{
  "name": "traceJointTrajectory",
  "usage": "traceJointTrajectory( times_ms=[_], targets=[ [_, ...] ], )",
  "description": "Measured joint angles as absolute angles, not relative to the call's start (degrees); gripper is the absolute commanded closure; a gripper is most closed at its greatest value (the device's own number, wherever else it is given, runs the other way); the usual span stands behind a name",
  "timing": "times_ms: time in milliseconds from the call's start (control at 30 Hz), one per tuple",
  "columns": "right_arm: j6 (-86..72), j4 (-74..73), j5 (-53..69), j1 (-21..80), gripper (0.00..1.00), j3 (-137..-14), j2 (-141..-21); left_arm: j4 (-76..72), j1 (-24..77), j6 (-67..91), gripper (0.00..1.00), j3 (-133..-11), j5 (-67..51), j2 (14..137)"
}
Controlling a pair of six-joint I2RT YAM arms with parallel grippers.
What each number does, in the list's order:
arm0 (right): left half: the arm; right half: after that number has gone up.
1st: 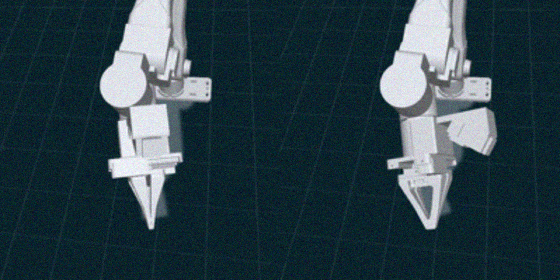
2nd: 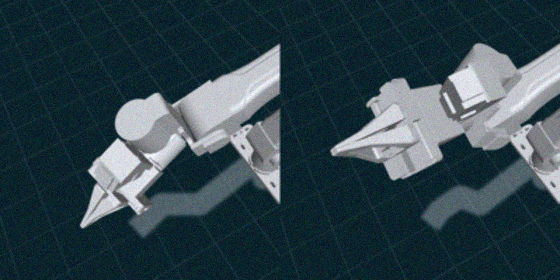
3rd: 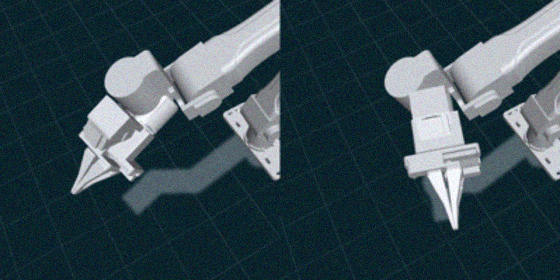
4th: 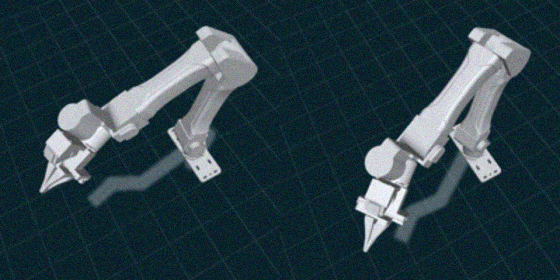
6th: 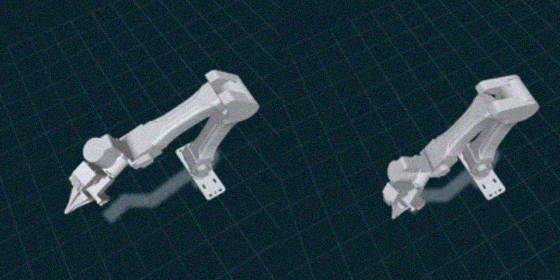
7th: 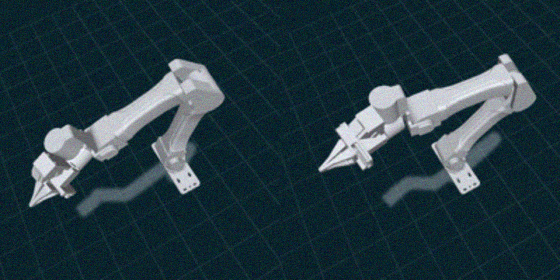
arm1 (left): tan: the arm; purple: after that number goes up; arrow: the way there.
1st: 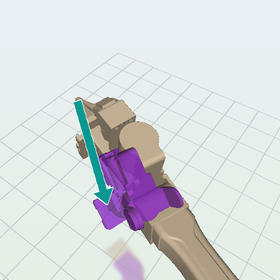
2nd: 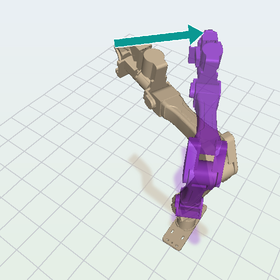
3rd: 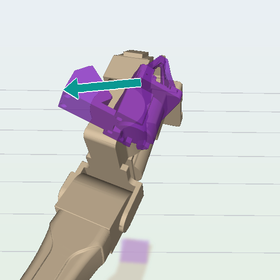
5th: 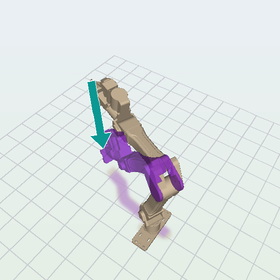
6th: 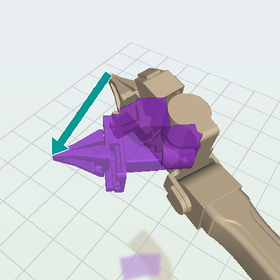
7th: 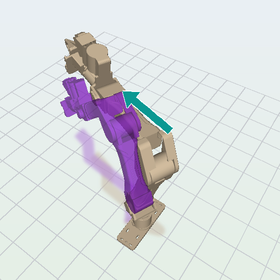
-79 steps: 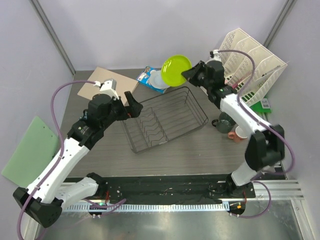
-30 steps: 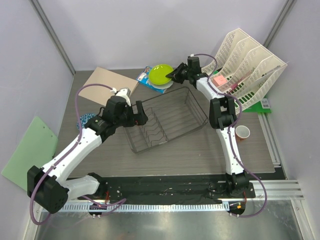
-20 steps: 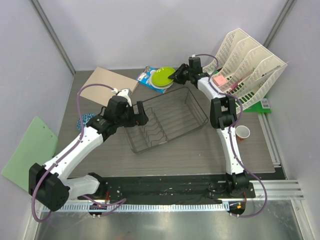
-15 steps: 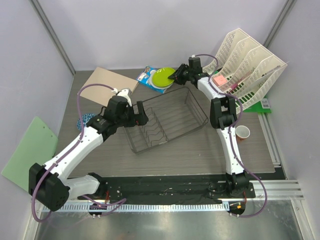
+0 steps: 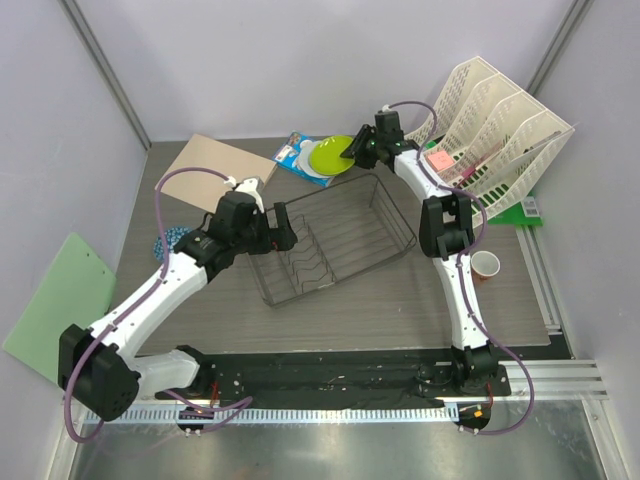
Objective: Unload the mixed dishes from the dish rack
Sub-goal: Place the plate at the center of the board.
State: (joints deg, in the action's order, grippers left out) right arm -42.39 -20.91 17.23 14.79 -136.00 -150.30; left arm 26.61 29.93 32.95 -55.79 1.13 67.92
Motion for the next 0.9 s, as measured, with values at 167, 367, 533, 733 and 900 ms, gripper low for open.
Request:
traceJointTrajectory(
  times_ms=[167, 367, 533, 733, 900],
  targets=[
    [-40.2, -24.3, 14.7, 14.8, 0.58, -136.0, -149.9, 26.6, 29.9, 33.0, 0.00, -55.8, 1.0, 68.2],
    [-39.2, -25.8, 14.2, 14.7, 0.74, -136.1, -149.9, 26.6, 29.9, 33.0, 0.00, -55.8, 0.9, 68.4],
    [-39.2, -25.1, 14.3, 14.9, 0.83, -137.1, -149.7, 26.5, 29.9, 33.0, 0.00, -55.8, 0.9, 68.5],
    [-39.3, -24.7, 14.2, 15.0, 0.89, -137.7, -149.6, 26.5, 29.9, 33.0, 0.00, -55.8, 0.9, 68.5],
    [-39.3, -24.7, 14.2, 15.1, 0.94, -138.0, -149.6, 26.4, 29.9, 33.0, 0.00, -55.7, 0.9, 68.5]
  ],
)
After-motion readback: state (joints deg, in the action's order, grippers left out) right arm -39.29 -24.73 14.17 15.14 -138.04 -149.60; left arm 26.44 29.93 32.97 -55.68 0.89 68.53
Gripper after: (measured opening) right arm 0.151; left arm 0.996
